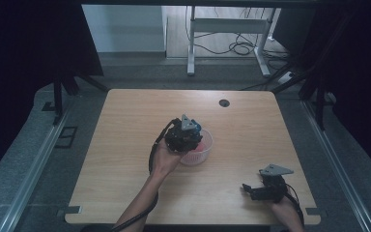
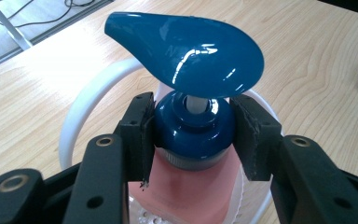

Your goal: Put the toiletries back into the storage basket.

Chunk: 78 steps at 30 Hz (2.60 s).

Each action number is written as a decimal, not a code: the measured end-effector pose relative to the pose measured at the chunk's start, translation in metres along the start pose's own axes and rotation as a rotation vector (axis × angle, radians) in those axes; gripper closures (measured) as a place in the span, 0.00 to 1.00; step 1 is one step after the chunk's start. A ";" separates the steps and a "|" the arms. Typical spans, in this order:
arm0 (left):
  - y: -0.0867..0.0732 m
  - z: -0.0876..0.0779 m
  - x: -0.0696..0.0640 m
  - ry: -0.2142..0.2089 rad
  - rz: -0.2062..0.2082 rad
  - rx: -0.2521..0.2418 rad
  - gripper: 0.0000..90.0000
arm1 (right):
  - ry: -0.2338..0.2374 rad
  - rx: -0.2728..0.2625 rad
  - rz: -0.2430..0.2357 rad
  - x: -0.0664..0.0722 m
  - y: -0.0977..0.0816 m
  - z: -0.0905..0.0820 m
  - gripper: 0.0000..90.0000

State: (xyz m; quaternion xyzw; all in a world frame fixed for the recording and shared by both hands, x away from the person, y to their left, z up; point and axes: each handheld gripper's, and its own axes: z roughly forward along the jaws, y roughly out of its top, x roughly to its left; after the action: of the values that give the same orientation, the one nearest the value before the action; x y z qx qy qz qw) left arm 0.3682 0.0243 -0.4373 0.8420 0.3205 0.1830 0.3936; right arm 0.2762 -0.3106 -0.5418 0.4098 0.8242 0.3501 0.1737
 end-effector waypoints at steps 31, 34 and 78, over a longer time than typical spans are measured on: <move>-0.009 -0.004 0.008 -0.023 -0.053 0.001 0.55 | 0.000 0.001 0.000 0.000 0.000 0.000 0.09; -0.009 -0.005 0.009 -0.028 -0.053 -0.002 0.52 | 0.000 0.001 0.000 0.000 0.000 0.000 0.09; -0.007 -0.034 0.000 -0.030 -0.041 -0.058 0.15 | 0.002 0.001 -0.001 0.001 0.000 -0.001 0.09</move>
State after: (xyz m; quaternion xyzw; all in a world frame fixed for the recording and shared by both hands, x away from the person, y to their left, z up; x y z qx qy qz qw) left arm 0.3464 0.0460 -0.4212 0.8260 0.3264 0.1716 0.4263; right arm 0.2753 -0.3104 -0.5417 0.4092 0.8246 0.3502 0.1729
